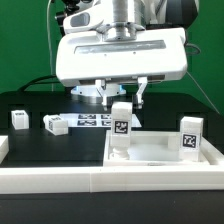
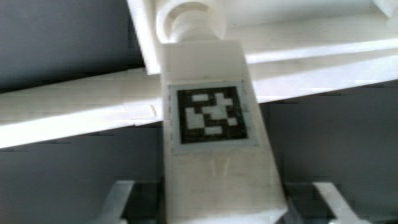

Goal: Assemble square table

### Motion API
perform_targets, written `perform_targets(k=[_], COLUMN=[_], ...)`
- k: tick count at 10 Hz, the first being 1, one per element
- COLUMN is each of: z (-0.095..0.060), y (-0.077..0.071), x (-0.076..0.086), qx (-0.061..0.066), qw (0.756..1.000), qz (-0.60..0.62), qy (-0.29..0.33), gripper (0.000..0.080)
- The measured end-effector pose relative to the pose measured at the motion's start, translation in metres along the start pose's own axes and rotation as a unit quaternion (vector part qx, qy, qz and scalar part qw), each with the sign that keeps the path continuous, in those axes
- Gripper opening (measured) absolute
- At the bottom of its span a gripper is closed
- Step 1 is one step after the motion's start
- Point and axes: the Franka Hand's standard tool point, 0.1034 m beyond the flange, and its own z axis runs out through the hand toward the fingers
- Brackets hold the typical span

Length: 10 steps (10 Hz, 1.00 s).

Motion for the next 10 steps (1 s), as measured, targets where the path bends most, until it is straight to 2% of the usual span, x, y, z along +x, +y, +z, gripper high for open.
perform_targets(k=[4, 8, 10], z=[0.0046, 0.0096, 0.0096], y=[0.0023, 0.0017, 0.0017], x=[-0.0055, -0.0092, -0.0091], qx=[-0.002, -0.013, -0.013], qw=[1.000, 0.999, 0.999], qz=[0.000, -0.005, -0.006], qy=[-0.005, 0.029, 0.029], gripper=[0.0291, 0.0291, 0.0291])
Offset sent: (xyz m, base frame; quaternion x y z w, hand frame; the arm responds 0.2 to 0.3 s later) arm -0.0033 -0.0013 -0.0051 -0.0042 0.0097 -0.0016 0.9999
